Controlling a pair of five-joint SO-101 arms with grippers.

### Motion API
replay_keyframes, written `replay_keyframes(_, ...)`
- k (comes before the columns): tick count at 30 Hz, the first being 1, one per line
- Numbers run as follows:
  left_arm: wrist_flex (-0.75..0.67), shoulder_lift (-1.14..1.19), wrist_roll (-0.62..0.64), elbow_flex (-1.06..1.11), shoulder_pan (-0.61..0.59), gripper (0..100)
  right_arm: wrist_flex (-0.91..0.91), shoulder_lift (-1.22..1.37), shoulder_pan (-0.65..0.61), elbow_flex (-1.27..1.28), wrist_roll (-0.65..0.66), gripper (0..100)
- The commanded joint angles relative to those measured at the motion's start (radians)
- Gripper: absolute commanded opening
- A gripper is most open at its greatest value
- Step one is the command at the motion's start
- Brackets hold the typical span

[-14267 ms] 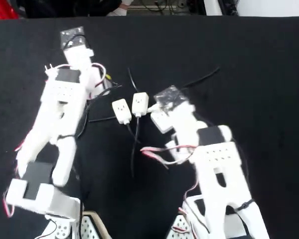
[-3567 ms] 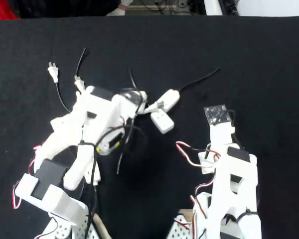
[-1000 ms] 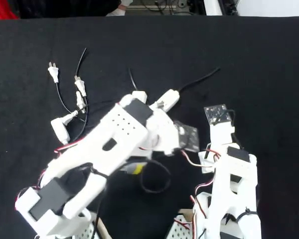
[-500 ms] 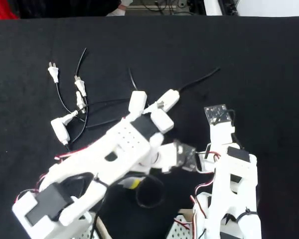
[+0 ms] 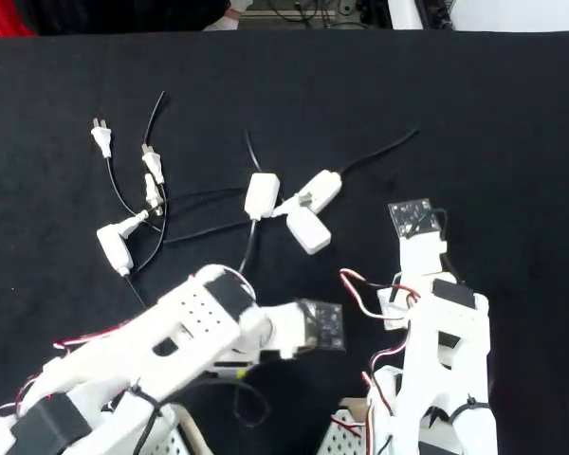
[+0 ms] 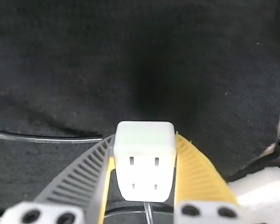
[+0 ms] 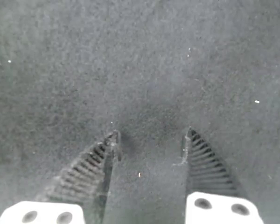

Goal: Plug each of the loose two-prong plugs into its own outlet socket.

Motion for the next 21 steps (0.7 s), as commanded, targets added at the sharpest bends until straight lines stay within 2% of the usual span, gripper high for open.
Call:
replay_keyframes(1,-0.009,-0.038,-0.055,-0.007,-0.087,13,-0.015,-0.002,0.014,-0.001,0.008,21.5)
replay_keyframes(6,-0.009,-0.038,-0.161,-0.013,-0.199,13,-0.015,-0.002,0.014,-0.001,0.008,21.5)
replay_keyframes(16,-0.002,-0.043,-0.166,-0.008,-0.206,13,-0.015,-0.002,0.014,-0.001,0.008,21.5)
replay_keyframes(21,-0.002,-0.043,-0.164,-0.004,-0.208,25,-0.015,-0.002,0.014,-0.001,0.008,21.5)
